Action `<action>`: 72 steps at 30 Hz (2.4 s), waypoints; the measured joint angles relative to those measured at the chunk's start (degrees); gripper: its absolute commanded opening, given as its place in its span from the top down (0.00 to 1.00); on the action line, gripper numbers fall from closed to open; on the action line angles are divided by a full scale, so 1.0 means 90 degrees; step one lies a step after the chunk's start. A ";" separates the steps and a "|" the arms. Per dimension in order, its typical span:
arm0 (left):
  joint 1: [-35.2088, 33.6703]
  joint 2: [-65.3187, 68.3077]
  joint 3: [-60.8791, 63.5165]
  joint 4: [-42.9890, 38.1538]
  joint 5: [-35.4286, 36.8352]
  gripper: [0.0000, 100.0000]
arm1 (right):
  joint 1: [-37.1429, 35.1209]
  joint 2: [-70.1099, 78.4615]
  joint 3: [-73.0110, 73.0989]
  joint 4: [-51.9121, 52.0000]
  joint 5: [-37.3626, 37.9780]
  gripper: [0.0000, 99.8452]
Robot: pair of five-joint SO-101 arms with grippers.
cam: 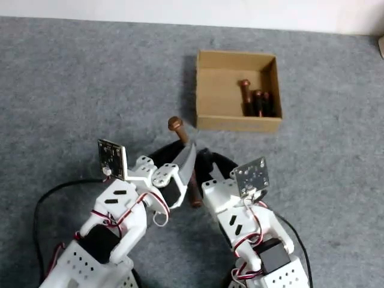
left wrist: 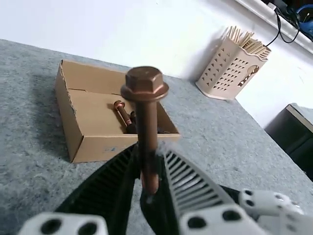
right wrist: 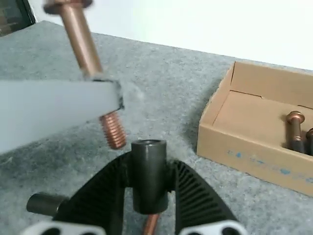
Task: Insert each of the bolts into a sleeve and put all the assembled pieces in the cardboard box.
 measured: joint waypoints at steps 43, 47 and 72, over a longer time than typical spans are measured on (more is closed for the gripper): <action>0.0371 -0.0010 -0.1319 0.1231 -0.1114 1.00 | -0.0889 0.0010 -0.0967 0.0303 0.0293 1.00; 0.0371 -0.0010 -0.1319 0.1231 -0.1114 1.00 | -0.0889 0.0010 -0.0967 0.0303 0.0293 1.00; -0.0186 -0.0010 -0.1475 0.1387 -0.1133 1.00 | -0.0840 0.0000 -0.0967 0.0303 0.0293 1.00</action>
